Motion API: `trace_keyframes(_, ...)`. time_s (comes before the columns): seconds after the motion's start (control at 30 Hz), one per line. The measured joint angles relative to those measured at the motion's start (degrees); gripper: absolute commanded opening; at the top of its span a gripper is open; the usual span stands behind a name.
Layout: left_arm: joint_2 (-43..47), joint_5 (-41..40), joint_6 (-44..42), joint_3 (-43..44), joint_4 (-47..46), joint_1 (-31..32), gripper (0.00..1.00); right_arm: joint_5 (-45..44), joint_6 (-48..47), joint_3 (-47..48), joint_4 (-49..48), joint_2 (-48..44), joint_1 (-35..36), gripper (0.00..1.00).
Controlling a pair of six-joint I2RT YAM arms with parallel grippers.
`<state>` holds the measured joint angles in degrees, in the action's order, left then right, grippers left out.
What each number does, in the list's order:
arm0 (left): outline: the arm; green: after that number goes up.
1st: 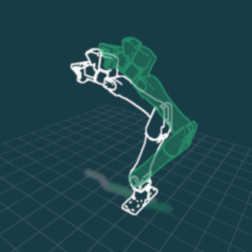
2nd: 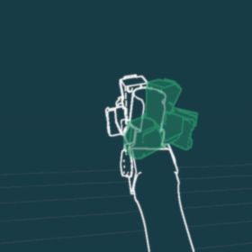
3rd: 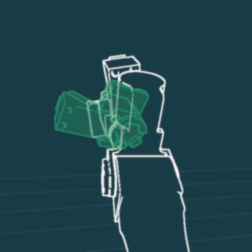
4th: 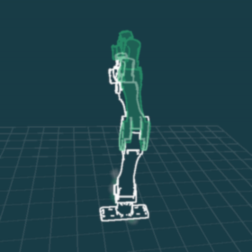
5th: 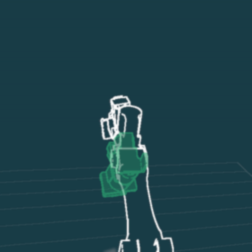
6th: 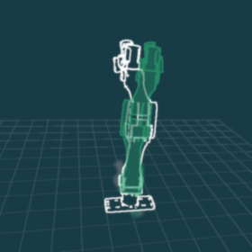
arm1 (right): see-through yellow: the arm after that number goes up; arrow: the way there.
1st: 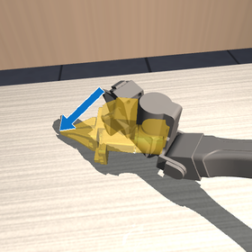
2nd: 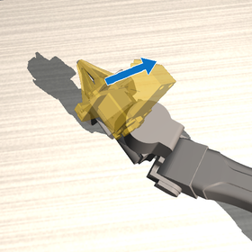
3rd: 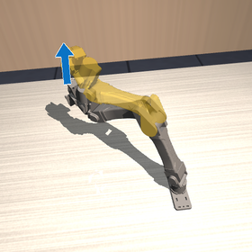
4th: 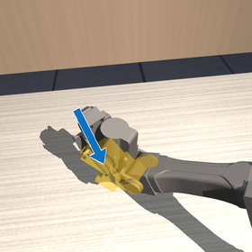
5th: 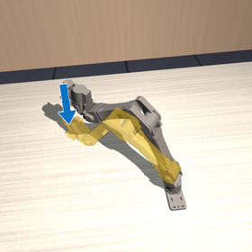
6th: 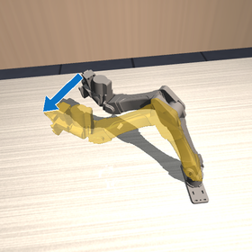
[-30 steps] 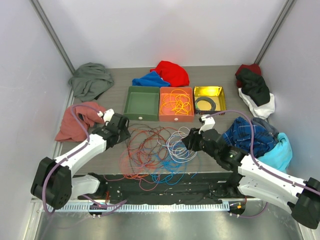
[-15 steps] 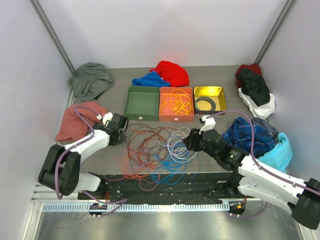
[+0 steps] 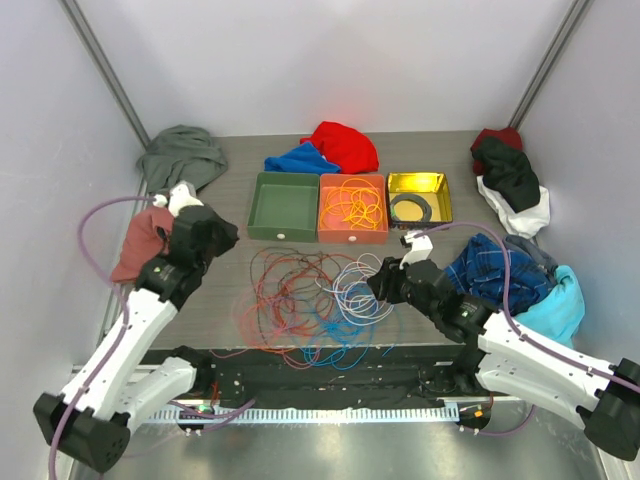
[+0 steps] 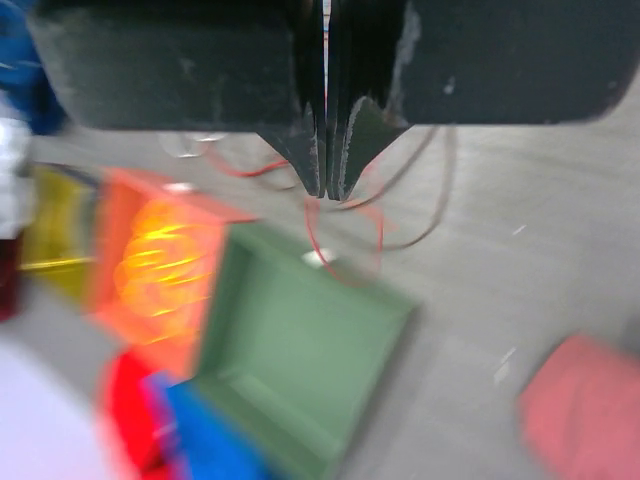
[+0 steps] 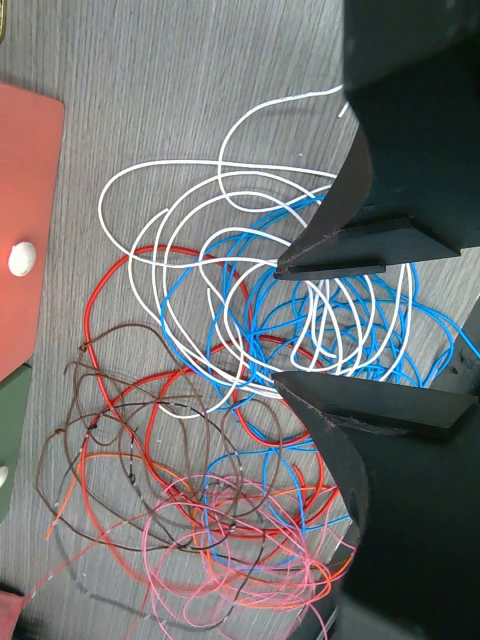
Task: Untangle the cables
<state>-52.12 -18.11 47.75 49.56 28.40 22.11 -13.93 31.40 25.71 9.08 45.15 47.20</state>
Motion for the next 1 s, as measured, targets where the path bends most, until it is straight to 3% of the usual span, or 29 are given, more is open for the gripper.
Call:
trace_keyframes(0.17,2.9,2.6,-1.8,11.3,-0.2,0.6,0.0,0.0,-0.7,1.6,0.8,0.4,0.0,0.5)
trace_keyframes(0.4,-2.6,8.1,-4.3,32.2,-2.6,1.8,0.01,-0.1,-1.1,5.6,1.2,0.6,0.0,0.5)
trace_keyframes(0.43,-3.4,9.3,-4.7,34.2,-2.8,1.9,0.05,0.0,-1.0,5.7,1.1,0.6,0.0,0.51)
trace_keyframes(0.47,-4.3,10.5,-5.2,36.1,-2.9,2.1,0.27,0.2,-1.0,5.8,1.0,0.6,0.0,0.5)
trace_keyframes(0.53,-5.6,12.6,-6.8,38.0,-3.0,2.2,0.56,0.4,-0.8,5.8,1.0,0.6,0.0,0.51)
trace_keyframes(0.67,-5.7,13.4,-8.9,33.5,0.4,2.3,0.75,0.6,-0.1,5.8,1.1,0.6,0.0,0.5)
trace_keyframes(0.73,-5.7,12.5,-9.5,29.1,3.3,2.3,0.99,0.6,0.2,5.7,1.1,0.5,0.0,0.5)
trace_keyframes(1.0,-6.8,8.4,-9.9,9.0,14.0,2.3,1.0,0.5,0.2,4.6,1.2,-0.1,0.0,0.5)
